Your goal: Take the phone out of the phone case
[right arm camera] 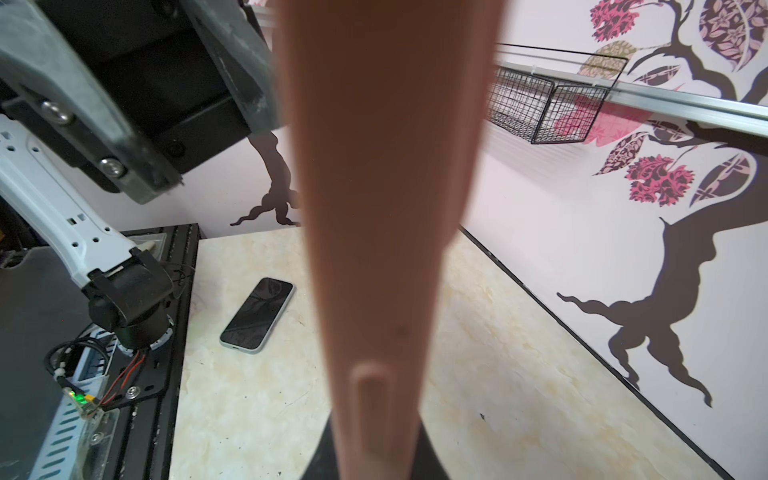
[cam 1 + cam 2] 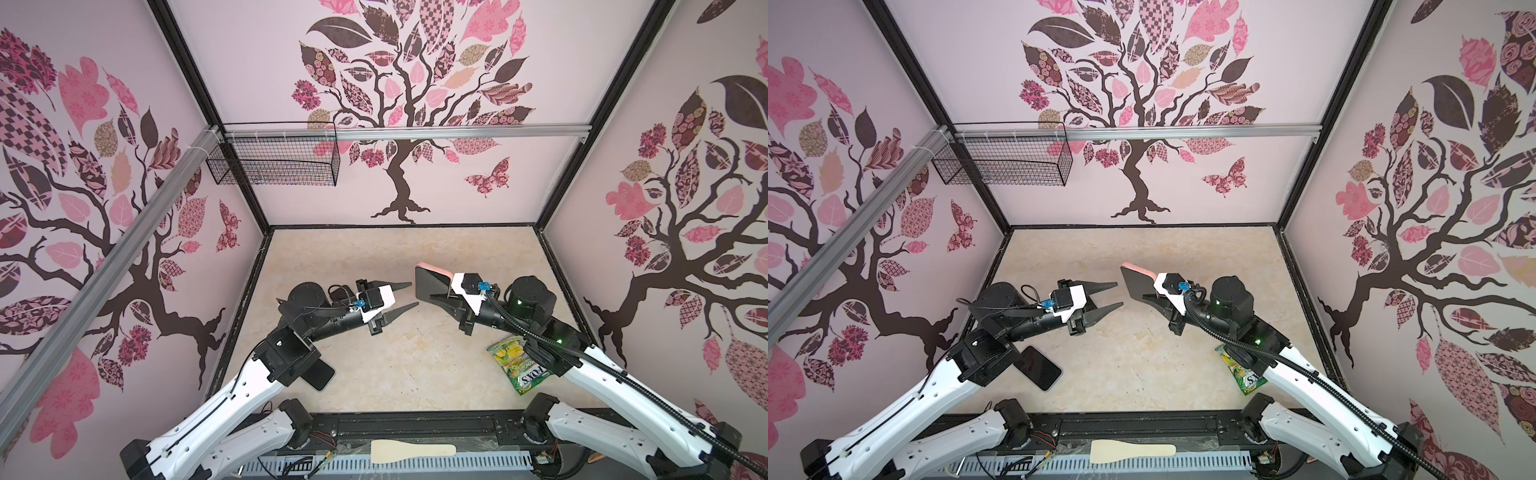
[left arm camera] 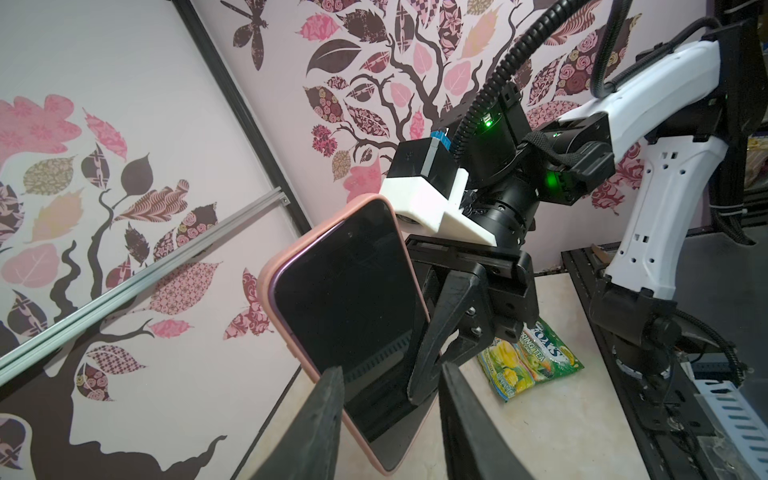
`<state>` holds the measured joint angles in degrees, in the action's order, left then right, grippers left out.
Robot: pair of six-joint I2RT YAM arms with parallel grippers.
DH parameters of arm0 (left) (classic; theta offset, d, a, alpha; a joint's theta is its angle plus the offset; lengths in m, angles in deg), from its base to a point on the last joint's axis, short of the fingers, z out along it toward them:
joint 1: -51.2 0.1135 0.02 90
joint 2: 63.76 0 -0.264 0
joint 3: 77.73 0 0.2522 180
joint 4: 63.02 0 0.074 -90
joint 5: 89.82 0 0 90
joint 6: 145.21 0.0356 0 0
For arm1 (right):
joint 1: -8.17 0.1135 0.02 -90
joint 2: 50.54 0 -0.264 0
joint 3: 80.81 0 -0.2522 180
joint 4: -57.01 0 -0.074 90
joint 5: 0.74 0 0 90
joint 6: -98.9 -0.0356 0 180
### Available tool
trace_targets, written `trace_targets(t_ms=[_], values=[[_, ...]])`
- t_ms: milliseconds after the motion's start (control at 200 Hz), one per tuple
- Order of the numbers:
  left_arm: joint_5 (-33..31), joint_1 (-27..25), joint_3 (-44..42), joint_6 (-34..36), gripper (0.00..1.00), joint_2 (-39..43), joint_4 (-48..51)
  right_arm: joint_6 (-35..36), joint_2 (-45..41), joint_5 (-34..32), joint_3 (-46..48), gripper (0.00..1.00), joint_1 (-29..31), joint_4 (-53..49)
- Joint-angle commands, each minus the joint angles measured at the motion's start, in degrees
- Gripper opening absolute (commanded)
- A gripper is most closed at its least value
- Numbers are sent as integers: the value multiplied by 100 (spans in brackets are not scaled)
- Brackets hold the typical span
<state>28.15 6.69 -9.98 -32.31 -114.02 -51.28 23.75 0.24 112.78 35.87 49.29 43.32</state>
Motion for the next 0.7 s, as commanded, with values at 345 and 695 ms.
trace_targets(t_ms=[345,695], values=[[235,-9,252,305,35,-62,-686,479,-341,-203,-49,0,18,143],[158,-7,338,304,35,-227,-914,290,-373,93,31,0,13,269]])
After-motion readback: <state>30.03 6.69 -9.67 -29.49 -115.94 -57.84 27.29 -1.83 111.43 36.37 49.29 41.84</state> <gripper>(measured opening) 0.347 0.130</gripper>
